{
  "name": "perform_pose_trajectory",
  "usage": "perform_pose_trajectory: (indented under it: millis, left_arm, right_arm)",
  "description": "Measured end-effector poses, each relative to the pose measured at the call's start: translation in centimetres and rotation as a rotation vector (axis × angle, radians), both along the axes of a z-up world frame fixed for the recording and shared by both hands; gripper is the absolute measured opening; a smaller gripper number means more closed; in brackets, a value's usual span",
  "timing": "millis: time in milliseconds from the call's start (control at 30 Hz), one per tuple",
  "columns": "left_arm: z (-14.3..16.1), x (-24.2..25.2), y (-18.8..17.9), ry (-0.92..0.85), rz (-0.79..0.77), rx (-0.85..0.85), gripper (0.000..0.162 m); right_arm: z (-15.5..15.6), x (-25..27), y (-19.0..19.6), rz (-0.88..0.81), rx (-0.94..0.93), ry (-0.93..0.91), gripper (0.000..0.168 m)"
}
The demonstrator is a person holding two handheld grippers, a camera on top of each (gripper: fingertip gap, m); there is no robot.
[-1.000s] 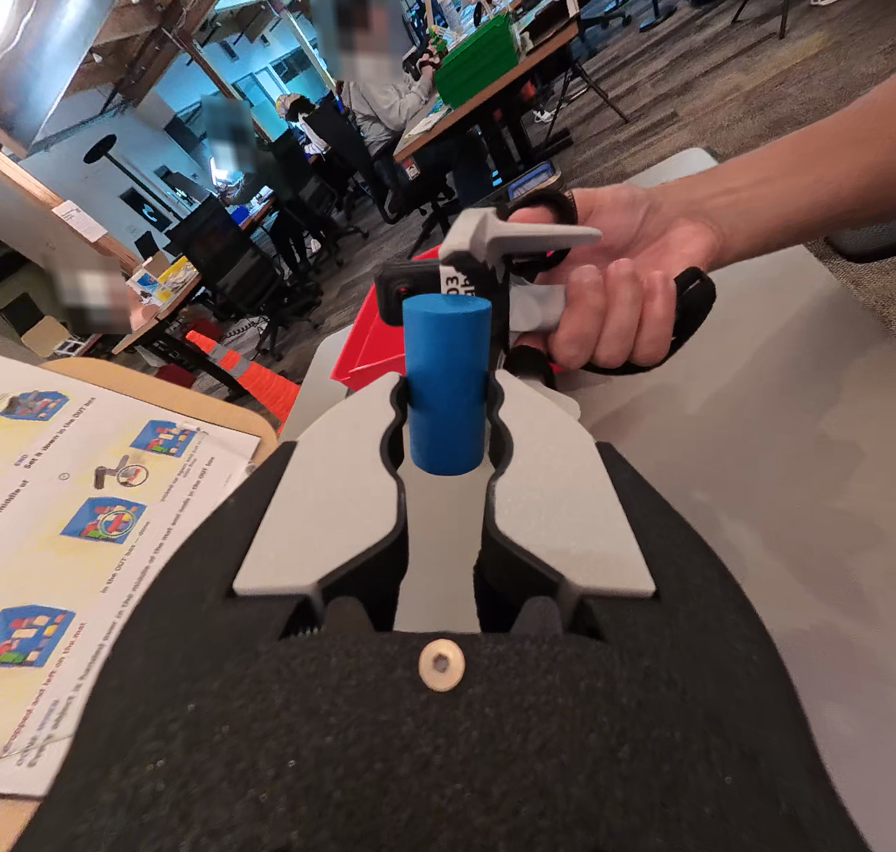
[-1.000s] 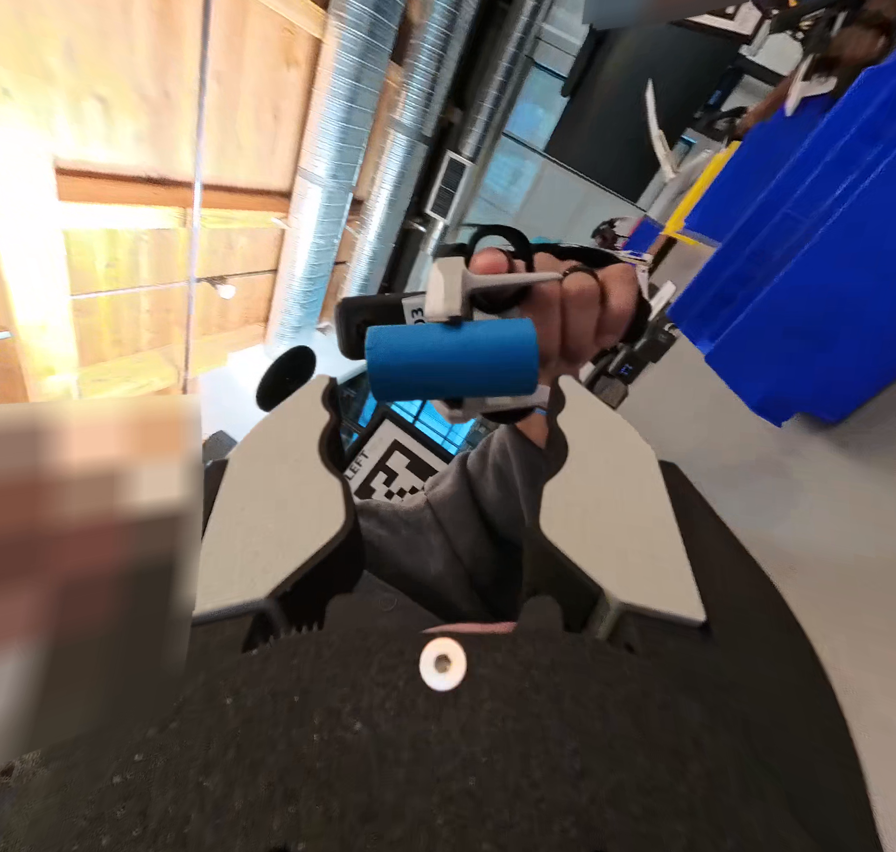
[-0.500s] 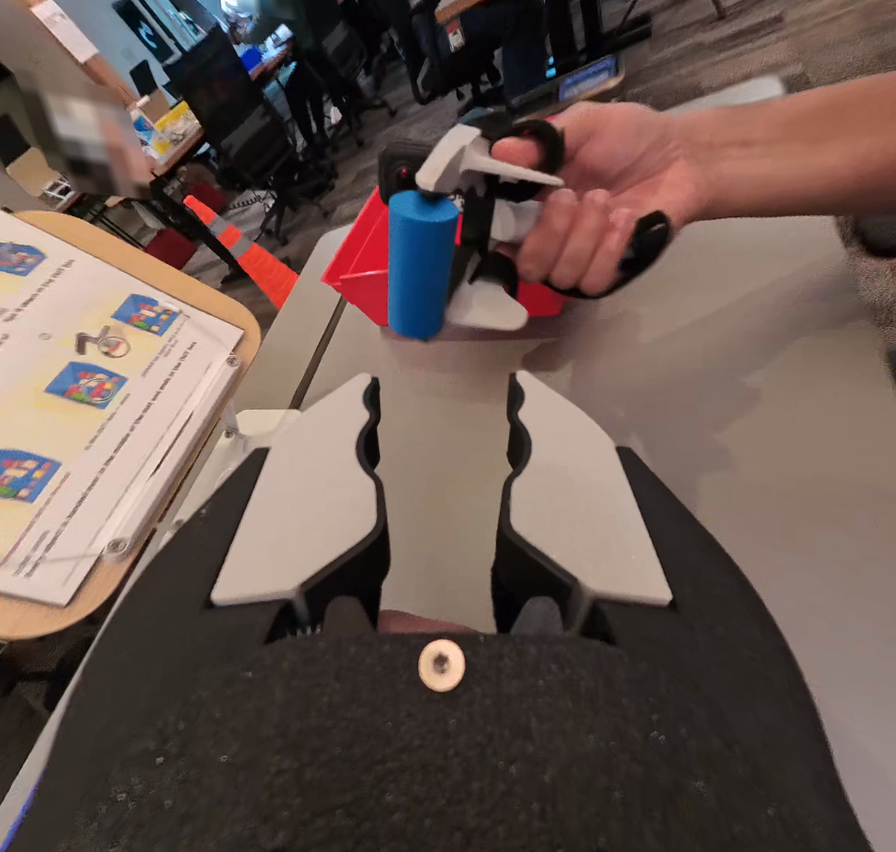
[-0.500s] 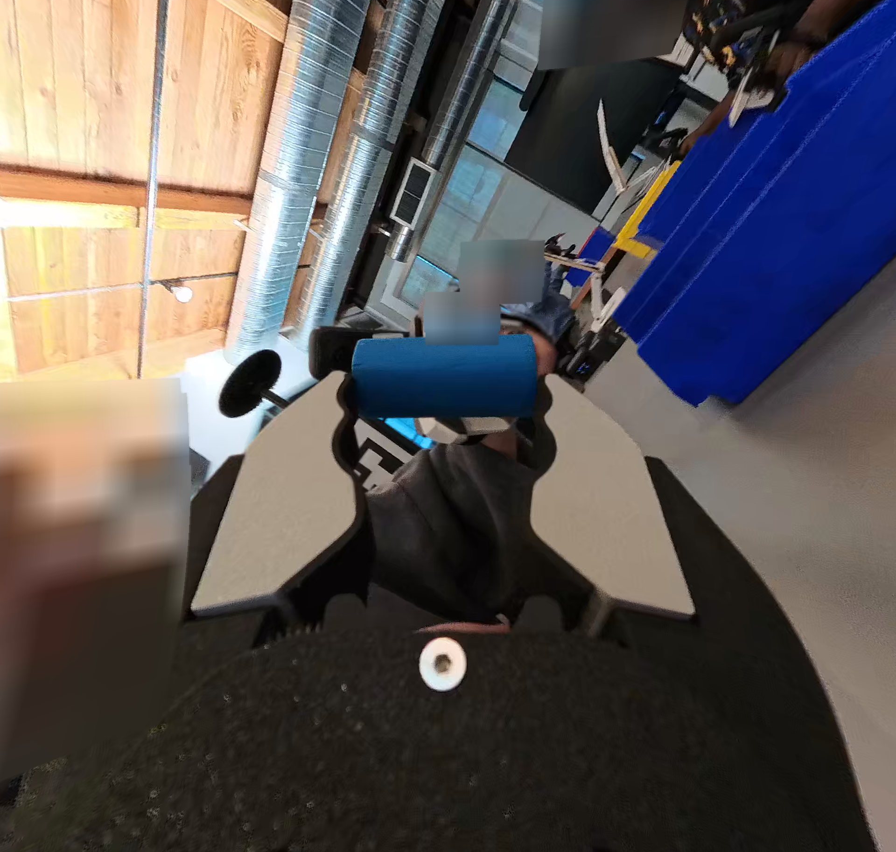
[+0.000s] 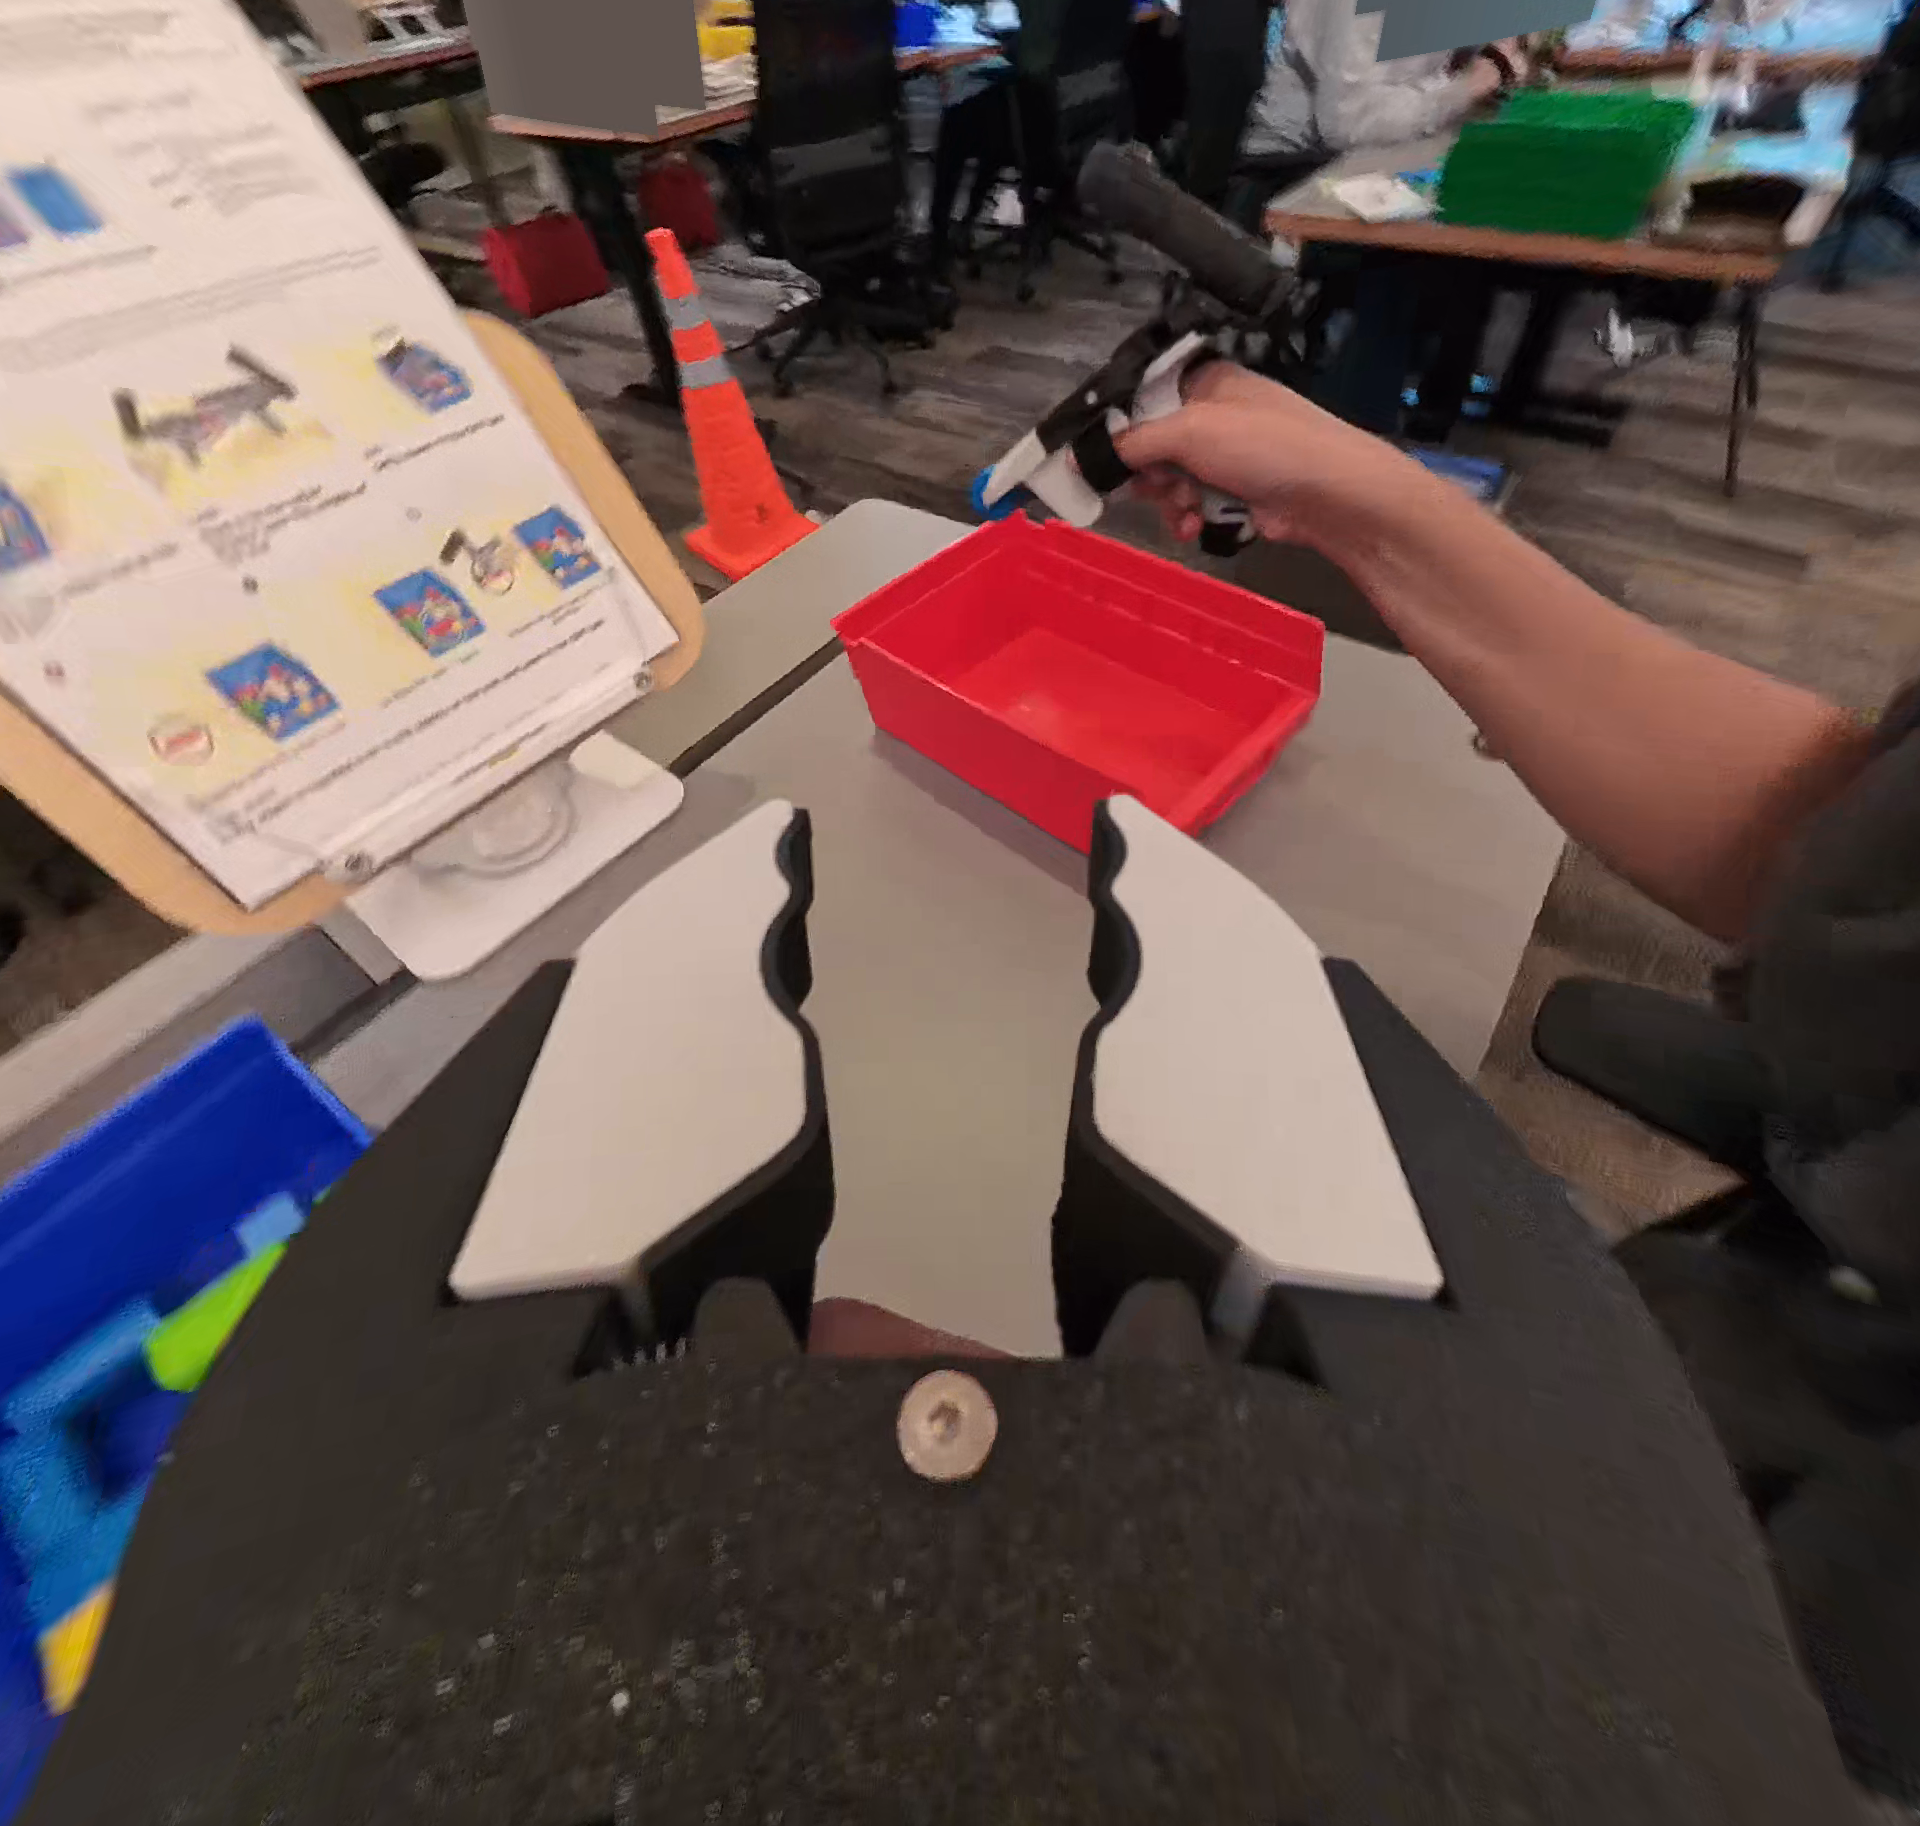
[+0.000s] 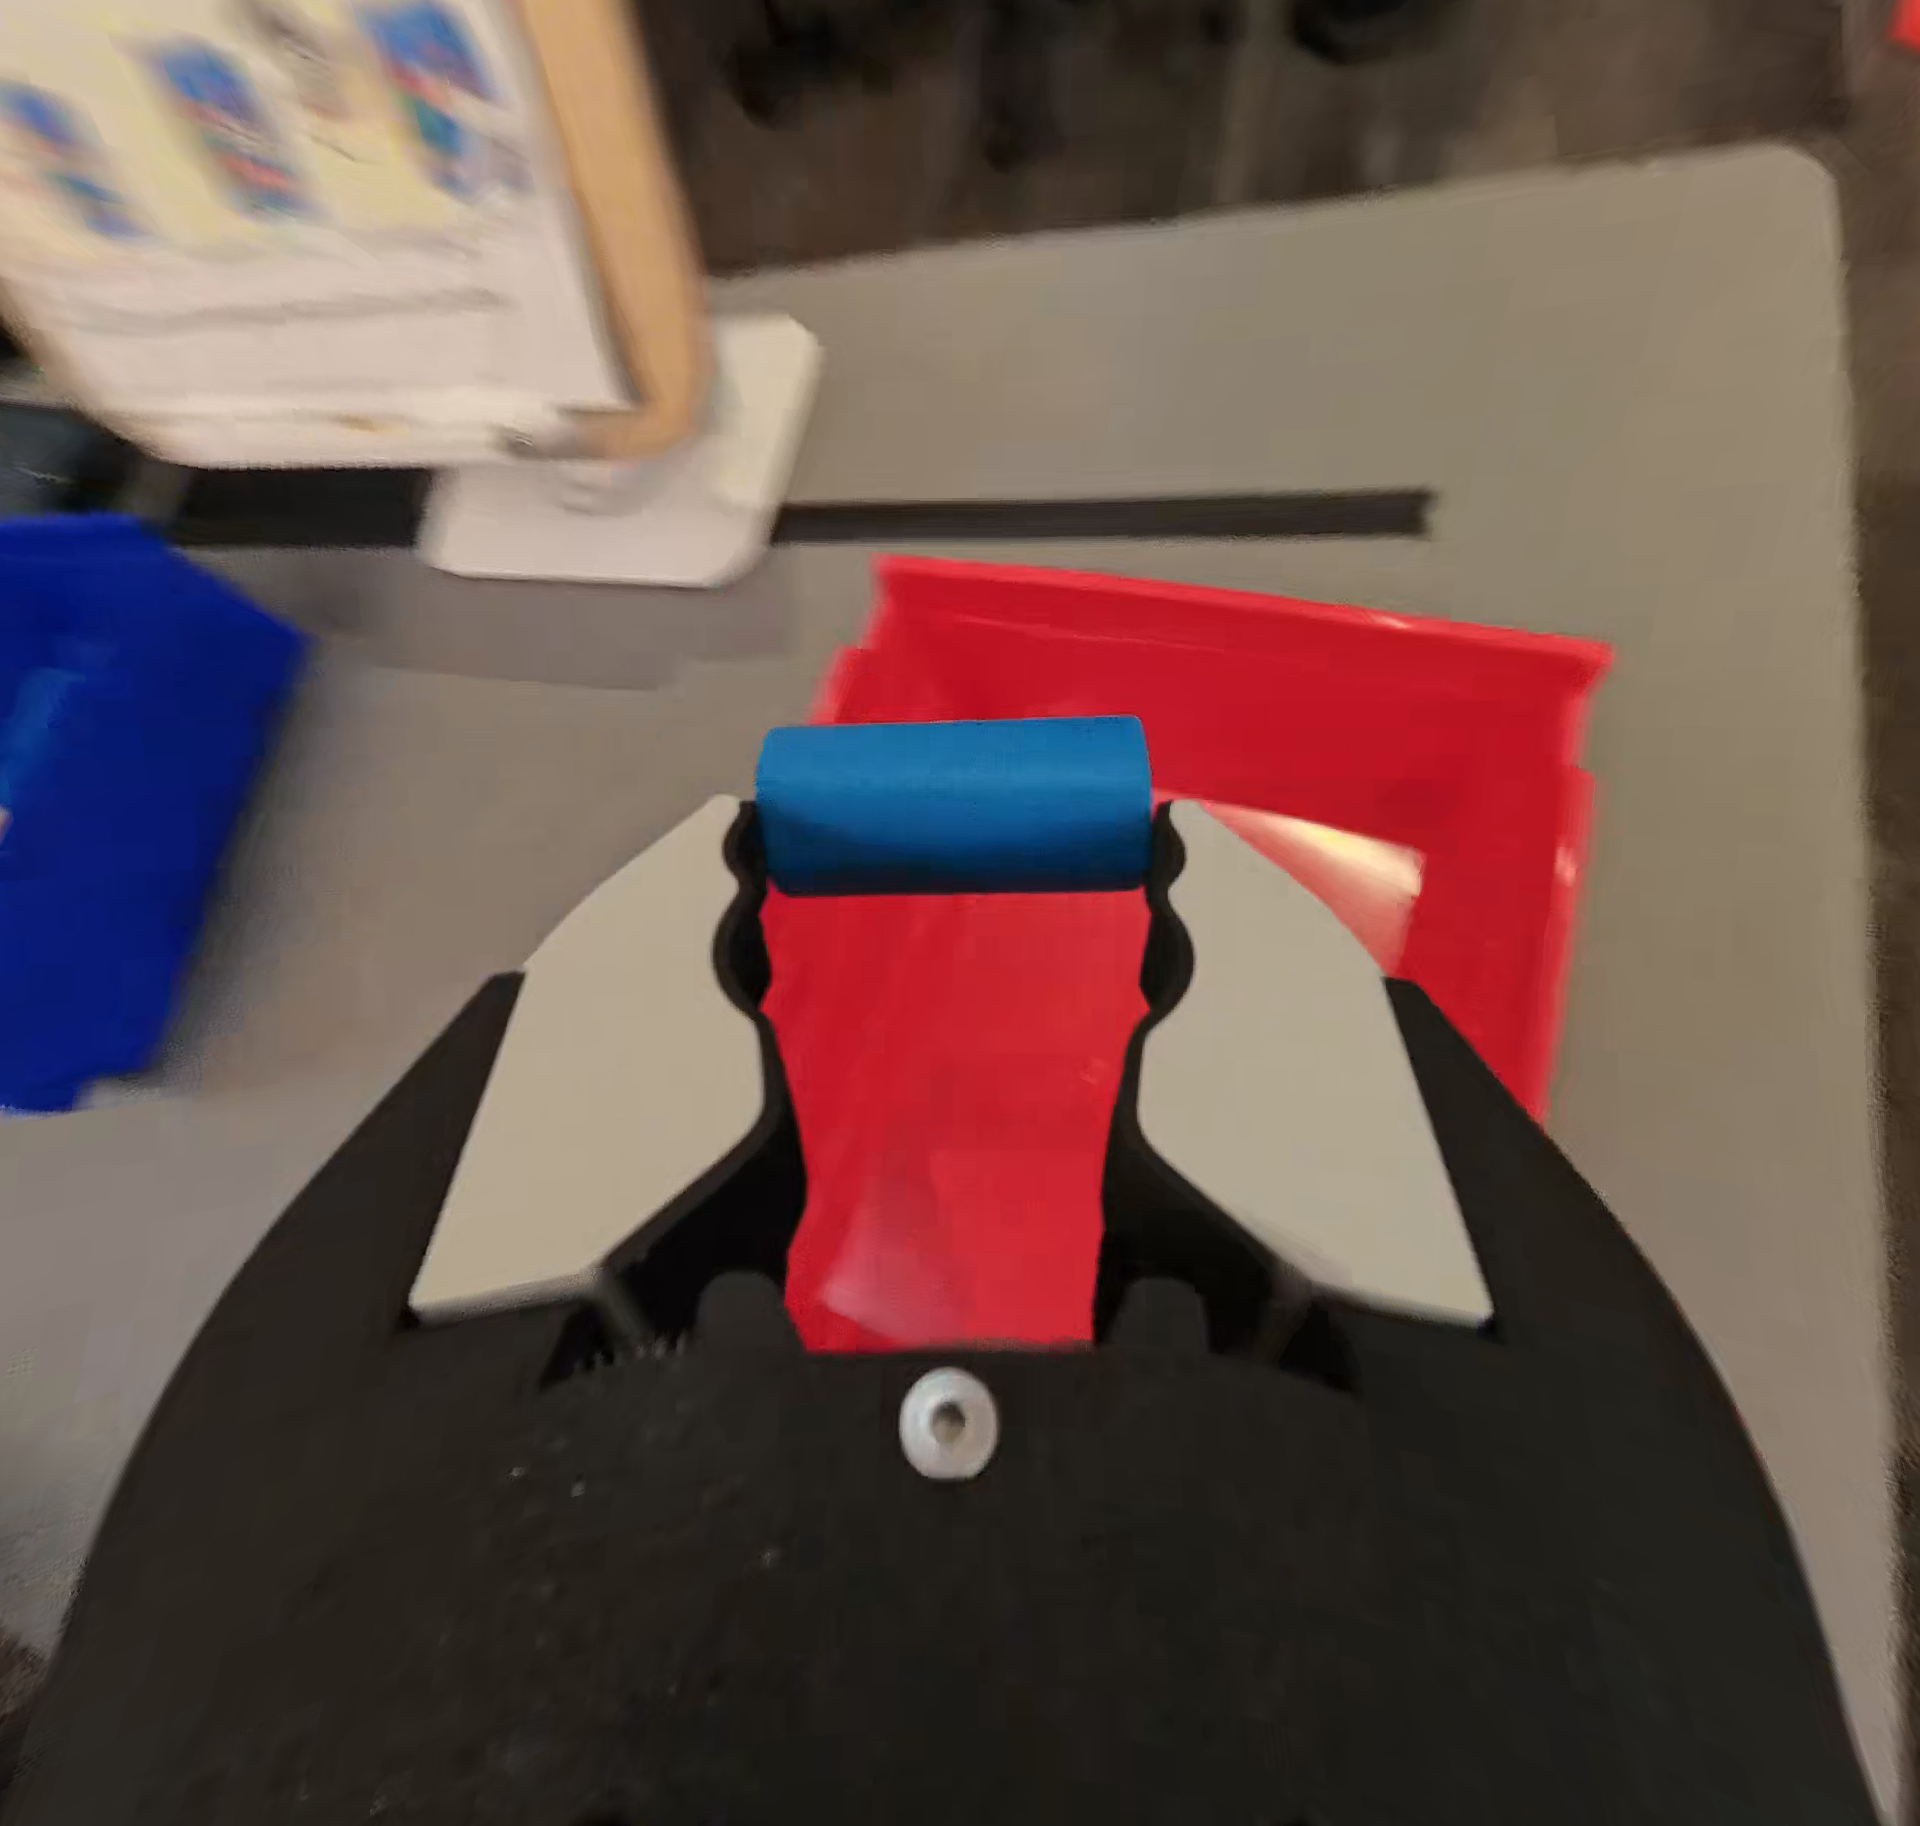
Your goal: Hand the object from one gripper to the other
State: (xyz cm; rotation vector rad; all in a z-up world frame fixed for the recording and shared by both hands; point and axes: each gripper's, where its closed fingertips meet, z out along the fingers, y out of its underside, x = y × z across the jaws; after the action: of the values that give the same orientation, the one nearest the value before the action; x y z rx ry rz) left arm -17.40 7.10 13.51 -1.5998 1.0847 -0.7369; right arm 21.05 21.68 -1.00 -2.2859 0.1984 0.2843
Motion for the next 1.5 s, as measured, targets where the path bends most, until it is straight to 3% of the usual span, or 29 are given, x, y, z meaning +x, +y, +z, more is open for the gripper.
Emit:
perform_pose_trajectory:
  millis: [133,233,367,533,833,900,1000,1100,1167,1300,1400,1500]
  left_arm:
    - [-7.0,-0.7,-1.9,-0.126,0.074,-0.293,0.050]
    - [-13.1,-1.6,-2.9,-0.174,0.155,-0.442,0.049]
    - [-20.8,-3.2,-3.2,-0.011,0.213,-0.413,0.056]
    - [-24.8,-3.4,-3.9,0.004,0.154,-0.292,0.049]
    - [-26.3,-2.8,-4.7,0.045,0.096,-0.289,0.052]
    - [-26.2,-3.0,-4.6,0.038,0.101,-0.286,0.053]
    - [-26.0,-3.3,-4.4,0.027,0.098,-0.298,0.053]
    - [-25.7,-4.0,-3.7,0.037,0.128,-0.267,0.055]
    - [-25.2,-4.6,-3.0,0.054,0.156,-0.231,0.057]
    - [-23.1,-6.8,-1.1,0.067,0.225,-0.173,0.059]
    - [-21.2,-9.3,1.3,0.080,0.303,-0.140,0.058]
    - [-20.4,-12.1,4.5,0.172,0.358,-0.115,0.058]
  right_arm:
    - [-6.3,3.6,1.6,-0.056,-0.328,-0.159,0.070]
    - [-10.3,4.2,2.6,-0.078,-0.492,-0.103,0.070]
    - [-15.0,5.1,2.9,-0.163,-0.630,-0.048,0.071]
    - [-17.4,6.9,3.5,-0.290,-0.625,-0.137,0.071]
    - [-16.7,7.6,4.9,-0.362,-0.471,-0.158,0.075]
    - [-13.9,7.8,5.2,-0.315,-0.379,-0.229,0.078]
    - [-7.2,5.6,3.8,-0.224,-0.121,-0.246,0.072]
    - [-2.4,-0.8,-2.2,-0.063,0.164,-0.211,0.063]
    - [-3.0,-5.5,-7.7,0.029,0.253,-0.154,0.063]
    - [-8.5,-12.5,-16.8,0.089,0.313,-0.012,0.062]
    - [-12.1,-15.8,-20.5,0.096,0.301,0.084,0.062]
    - [-13.6,-15.6,-21.6,0.083,0.285,-0.002,0.060]
